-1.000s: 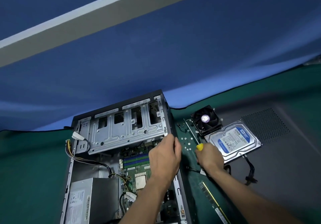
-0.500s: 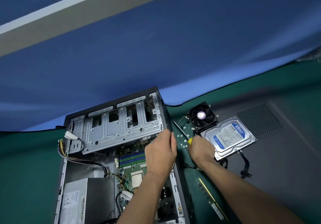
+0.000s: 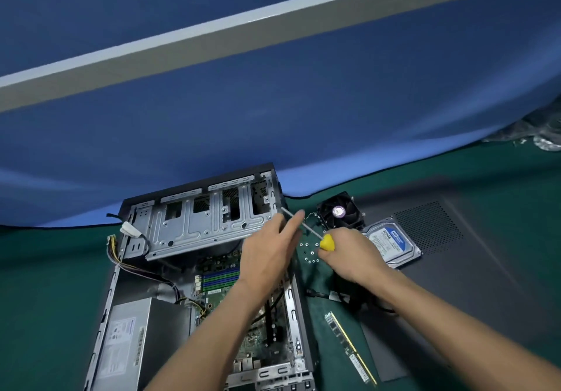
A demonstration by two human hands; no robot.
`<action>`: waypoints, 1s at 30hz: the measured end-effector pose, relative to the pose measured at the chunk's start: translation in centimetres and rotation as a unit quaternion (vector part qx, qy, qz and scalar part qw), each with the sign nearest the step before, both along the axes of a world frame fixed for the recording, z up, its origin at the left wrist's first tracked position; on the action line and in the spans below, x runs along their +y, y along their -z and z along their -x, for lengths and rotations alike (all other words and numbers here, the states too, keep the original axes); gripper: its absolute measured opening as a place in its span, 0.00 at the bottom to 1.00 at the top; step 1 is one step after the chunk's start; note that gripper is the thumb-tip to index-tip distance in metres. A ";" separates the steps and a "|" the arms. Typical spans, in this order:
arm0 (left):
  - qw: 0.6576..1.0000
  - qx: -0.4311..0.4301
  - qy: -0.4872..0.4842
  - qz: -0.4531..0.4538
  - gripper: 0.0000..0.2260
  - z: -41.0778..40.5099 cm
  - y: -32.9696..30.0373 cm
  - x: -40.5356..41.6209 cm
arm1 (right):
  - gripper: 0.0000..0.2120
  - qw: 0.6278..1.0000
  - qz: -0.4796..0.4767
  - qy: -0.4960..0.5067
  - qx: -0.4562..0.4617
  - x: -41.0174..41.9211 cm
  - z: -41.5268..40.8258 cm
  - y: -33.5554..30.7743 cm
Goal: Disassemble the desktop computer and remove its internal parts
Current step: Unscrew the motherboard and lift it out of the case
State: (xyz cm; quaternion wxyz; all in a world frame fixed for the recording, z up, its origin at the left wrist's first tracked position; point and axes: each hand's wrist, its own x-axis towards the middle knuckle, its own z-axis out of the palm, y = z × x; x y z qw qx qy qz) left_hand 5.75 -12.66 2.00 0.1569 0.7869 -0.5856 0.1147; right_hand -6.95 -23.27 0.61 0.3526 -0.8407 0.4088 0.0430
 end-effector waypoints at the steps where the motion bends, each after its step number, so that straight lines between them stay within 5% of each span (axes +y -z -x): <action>1: 1.000 -0.009 0.013 0.005 0.13 -0.5 -0.5 0.3 | 0.11 1.000 0.000 -0.022 0.003 0.2 -0.2 -0.7; 6: 0.997 -0.053 0.060 0.008 0.04 -4.5 -2.2 3.2 | 0.13 0.994 -0.095 -0.032 -0.049 1.7 -2.1 -3.2; 12: 0.999 0.030 0.008 0.012 0.05 -8.7 -2.4 9.2 | 0.19 0.981 -0.181 -0.058 -0.036 4.3 -6.2 -6.4; 20: 0.983 0.168 -0.076 0.002 0.06 -14.5 -0.5 15.8 | 0.10 0.942 -0.229 0.122 -0.212 9.6 -12.3 -8.1; 30: 0.917 0.311 -0.106 -0.224 0.13 -18.1 2.7 18.4 | 0.08 0.974 0.055 0.104 -0.195 15.8 -15.0 -6.0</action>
